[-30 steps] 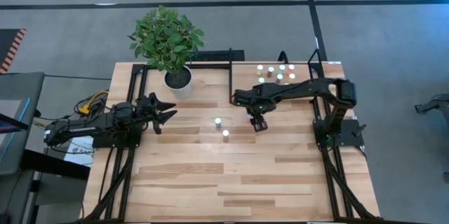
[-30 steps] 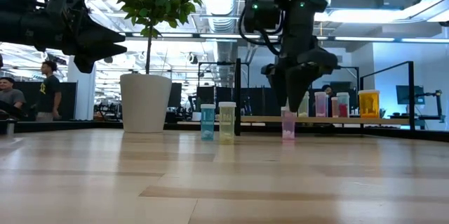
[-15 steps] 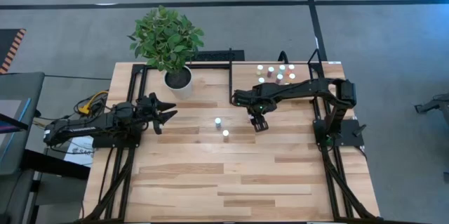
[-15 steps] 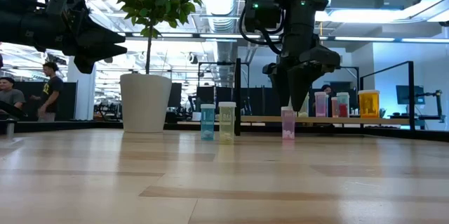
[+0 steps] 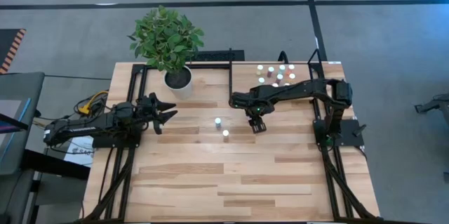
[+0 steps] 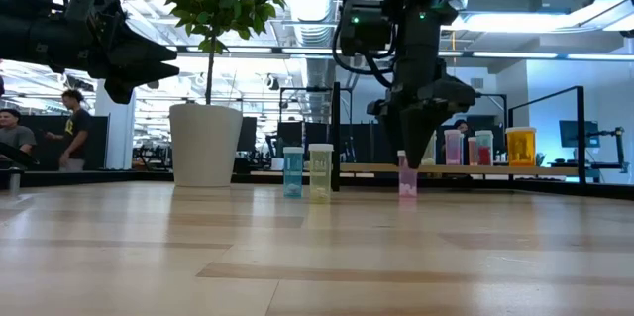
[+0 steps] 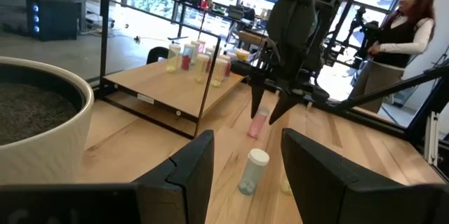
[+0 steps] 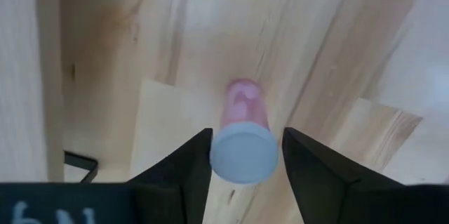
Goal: Pick and place medicine bottles onto shelf by color
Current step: Put the pink pill bottle on the shelf
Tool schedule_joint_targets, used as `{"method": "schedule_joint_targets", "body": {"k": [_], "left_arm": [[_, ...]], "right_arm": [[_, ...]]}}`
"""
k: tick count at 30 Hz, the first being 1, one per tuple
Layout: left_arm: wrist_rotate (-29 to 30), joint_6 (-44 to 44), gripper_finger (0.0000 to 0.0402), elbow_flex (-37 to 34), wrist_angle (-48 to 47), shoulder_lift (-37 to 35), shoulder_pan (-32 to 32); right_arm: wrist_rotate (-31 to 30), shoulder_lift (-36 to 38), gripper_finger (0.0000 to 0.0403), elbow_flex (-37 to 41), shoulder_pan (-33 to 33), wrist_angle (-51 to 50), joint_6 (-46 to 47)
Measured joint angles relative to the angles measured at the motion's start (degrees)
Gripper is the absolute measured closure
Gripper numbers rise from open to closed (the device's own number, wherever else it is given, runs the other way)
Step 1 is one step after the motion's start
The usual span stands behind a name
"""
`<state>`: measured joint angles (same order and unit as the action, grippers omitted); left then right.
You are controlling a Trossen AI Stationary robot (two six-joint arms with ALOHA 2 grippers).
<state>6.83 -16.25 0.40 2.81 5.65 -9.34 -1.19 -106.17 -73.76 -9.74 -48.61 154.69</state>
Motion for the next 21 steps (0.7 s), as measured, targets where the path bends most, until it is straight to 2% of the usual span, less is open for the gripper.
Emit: {"method": "schedule_joint_targets", "body": {"k": [7, 21], "left_arm": [[0.0, 0.0, 0.0248, 0.0, 0.0, 0.0, 0.0], [0.0, 0.0, 0.0248, 0.0, 0.0, 0.0, 0.0]], "right_arm": [[-0.4, 0.1, 0.0219, 0.0, -0.2, 0.0, 0.0], [-0.3, 0.0, 0.0267, -0.1, -0.2, 0.1, 0.0]]}}
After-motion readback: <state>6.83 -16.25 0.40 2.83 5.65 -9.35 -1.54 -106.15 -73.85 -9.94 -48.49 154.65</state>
